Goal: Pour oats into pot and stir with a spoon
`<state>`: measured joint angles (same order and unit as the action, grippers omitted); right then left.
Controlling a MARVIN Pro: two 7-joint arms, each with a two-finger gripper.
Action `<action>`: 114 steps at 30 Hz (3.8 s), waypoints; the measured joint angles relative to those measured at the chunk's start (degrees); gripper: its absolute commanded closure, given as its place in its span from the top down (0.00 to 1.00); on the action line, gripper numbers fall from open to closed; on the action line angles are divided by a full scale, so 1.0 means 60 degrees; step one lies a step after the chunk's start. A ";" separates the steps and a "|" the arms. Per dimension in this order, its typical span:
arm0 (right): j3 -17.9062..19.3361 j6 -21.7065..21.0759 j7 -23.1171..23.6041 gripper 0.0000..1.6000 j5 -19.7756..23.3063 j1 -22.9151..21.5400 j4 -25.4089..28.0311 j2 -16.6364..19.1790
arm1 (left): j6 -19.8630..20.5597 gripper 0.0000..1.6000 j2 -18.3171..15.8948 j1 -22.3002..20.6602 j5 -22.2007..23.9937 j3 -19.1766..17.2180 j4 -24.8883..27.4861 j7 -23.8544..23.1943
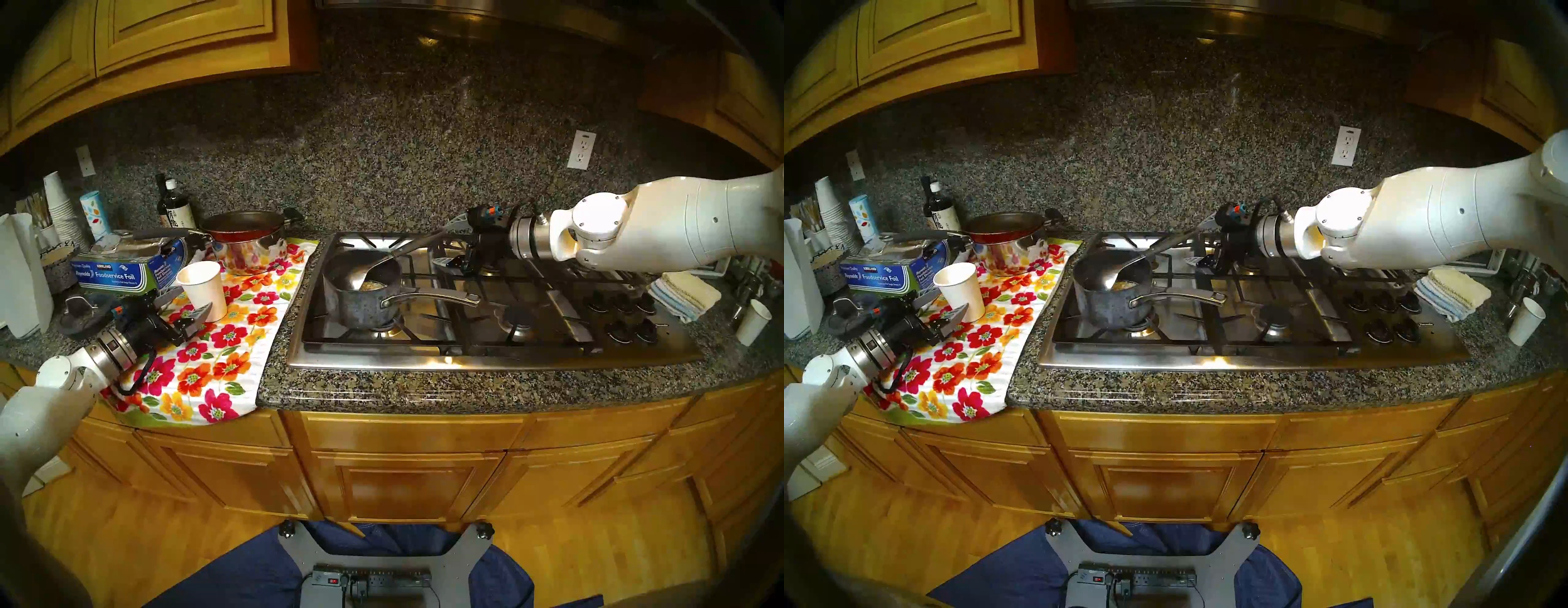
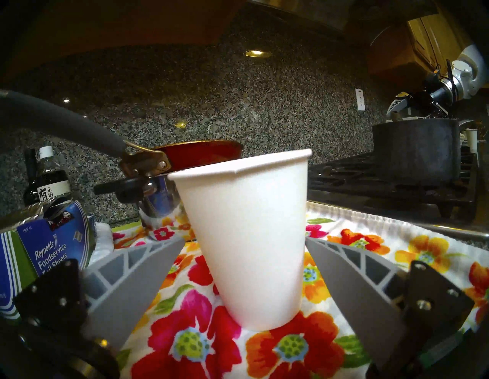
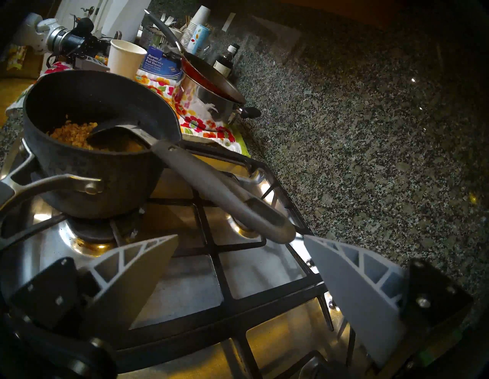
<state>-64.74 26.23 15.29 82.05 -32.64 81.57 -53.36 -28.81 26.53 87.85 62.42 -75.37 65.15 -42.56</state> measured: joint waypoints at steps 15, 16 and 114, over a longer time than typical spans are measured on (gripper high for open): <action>-0.0002 0.0000 0.0001 1.00 0.0003 0.0000 0.0000 -0.0002 | 0.0220 1.00 0.0063 -0.0127 -0.0033 -0.0010 0.0028 0.0029; -0.0002 0.0000 0.0001 1.00 0.0003 0.0000 0.0000 -0.0002 | 0.0228 1.00 0.0065 -0.0132 -0.0034 -0.0011 0.0035 0.0029; -0.0015 0.0006 0.0002 1.00 0.0020 0.0000 -0.0002 -0.0012 | -0.0151 0.35 -0.0888 -0.0648 -0.0163 -0.0867 0.1137 -0.1192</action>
<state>-64.83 26.27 15.30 82.17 -32.64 81.55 -53.44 -29.72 21.20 83.96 61.45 -80.57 71.97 -49.72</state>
